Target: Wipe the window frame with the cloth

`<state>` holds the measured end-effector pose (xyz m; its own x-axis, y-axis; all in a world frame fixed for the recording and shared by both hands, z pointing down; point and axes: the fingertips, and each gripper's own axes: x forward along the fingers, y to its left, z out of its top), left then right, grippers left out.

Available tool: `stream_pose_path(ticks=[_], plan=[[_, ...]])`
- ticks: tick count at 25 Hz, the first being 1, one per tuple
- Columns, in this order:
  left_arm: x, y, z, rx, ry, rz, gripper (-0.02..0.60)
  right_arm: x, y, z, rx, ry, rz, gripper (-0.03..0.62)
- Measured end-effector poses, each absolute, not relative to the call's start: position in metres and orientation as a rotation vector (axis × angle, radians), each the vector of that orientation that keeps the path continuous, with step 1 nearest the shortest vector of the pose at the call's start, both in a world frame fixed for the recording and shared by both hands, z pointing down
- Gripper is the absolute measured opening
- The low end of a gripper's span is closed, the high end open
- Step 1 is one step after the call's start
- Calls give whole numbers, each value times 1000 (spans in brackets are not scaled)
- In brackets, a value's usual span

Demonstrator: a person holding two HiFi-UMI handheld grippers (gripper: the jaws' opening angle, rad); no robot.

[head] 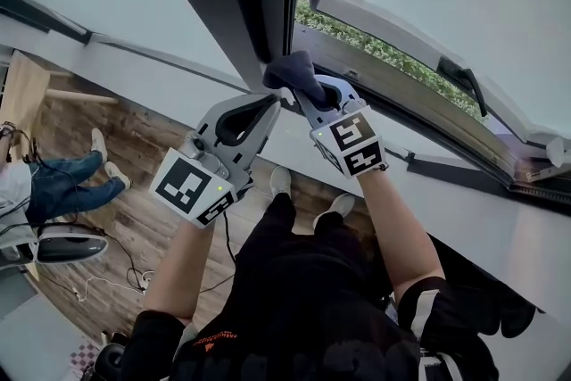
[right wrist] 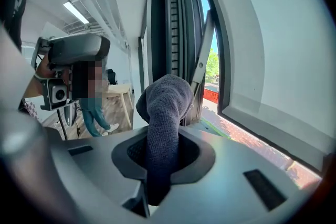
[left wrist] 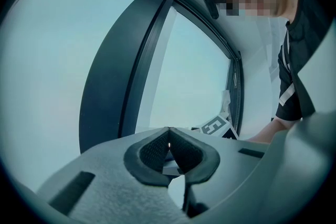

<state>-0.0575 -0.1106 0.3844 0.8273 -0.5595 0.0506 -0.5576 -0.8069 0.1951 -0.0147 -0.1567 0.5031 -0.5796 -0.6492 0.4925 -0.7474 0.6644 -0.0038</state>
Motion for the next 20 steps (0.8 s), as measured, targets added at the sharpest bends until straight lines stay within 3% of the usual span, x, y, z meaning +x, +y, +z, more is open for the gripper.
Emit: stream_pose_path(ticks=[20], plan=[[-26, -101, 344, 2908, -829, -31, 18, 33, -133, 405, 1200, -2552, 178, 49]])
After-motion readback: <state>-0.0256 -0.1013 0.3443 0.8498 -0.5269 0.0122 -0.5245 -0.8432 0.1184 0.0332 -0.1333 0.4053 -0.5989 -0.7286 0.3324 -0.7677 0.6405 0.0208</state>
